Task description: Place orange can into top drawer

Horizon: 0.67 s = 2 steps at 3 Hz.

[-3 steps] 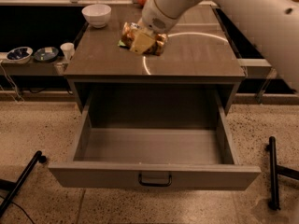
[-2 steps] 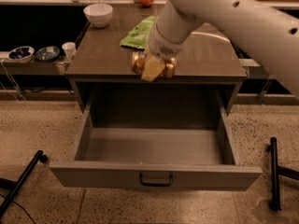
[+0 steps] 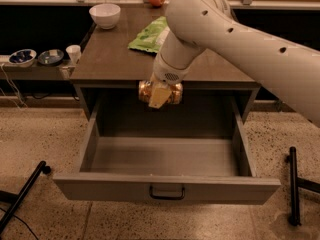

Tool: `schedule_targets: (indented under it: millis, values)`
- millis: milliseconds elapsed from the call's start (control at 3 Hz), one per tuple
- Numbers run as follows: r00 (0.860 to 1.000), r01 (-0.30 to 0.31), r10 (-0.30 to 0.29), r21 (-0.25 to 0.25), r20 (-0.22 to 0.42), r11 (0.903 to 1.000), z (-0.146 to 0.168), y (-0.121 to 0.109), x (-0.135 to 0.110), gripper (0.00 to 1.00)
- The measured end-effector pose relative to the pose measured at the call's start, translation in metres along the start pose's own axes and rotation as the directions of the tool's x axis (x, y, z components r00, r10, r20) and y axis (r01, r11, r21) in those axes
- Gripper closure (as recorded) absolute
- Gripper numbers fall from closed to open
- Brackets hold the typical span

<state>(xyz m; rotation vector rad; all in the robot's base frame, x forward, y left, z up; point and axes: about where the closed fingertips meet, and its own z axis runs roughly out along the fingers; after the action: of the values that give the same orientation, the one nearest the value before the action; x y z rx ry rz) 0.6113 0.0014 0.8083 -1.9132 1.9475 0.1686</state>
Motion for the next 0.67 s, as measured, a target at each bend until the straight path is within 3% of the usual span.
schedule_targets:
  millis: [333,667]
  values:
    - [0.999,-0.045,0.046,-0.068,0.011,0.9966,0.058,0.024,0.033,1.0]
    - [0.998,-0.05,0.052,-0.102,0.024,0.9936,0.111,0.049,0.064,1.0]
